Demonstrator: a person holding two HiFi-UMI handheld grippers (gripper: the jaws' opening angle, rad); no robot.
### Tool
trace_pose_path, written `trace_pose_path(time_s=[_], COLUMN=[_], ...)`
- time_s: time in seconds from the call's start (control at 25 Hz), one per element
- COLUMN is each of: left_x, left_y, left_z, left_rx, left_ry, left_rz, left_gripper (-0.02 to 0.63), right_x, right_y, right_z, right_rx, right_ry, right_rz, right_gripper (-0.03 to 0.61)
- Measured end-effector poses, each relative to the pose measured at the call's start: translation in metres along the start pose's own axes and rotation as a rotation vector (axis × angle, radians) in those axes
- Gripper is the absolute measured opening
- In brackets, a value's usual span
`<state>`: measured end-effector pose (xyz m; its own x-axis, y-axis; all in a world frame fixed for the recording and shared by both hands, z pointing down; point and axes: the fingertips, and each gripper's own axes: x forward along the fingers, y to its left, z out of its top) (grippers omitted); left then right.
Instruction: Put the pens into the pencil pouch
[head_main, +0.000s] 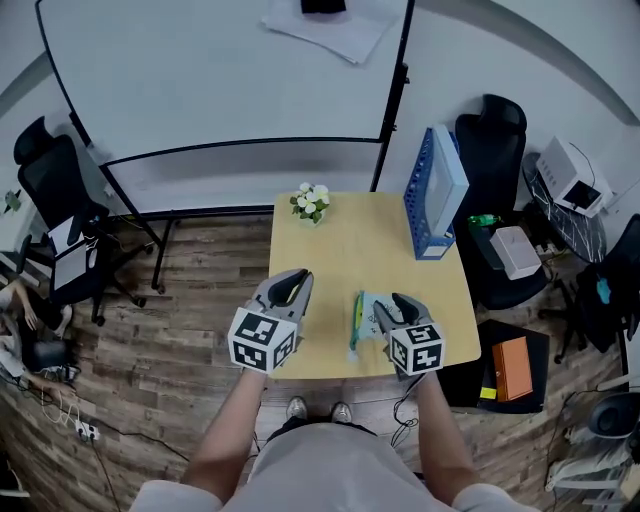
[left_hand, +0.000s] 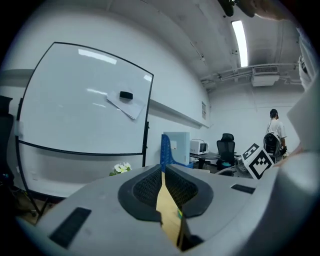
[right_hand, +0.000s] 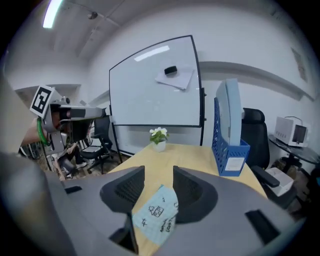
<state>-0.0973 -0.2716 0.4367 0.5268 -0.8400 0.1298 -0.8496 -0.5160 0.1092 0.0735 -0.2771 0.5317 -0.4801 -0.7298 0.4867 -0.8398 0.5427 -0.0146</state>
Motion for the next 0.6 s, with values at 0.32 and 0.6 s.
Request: trace_pose_path(time_s=[0.32, 0.6], left_x=[-0.007, -0.003], left_y=[0.025, 0.030], left_z=[0.045, 0.076], left_rx=[0.009, 0.031], left_ry=[-0.096, -0.136], left_rz=[0.064, 0.068], left_gripper=[0.026, 0.025], right_x=[-0.038, -0.061], right_y=[-0.027, -0.036], right_z=[0.110, 0.163], right_rx=[-0.027, -0.068], right_ry=[-0.286, -0.411], right_rz=[-0.116, -0.170], right_gripper=[0.129, 0.035])
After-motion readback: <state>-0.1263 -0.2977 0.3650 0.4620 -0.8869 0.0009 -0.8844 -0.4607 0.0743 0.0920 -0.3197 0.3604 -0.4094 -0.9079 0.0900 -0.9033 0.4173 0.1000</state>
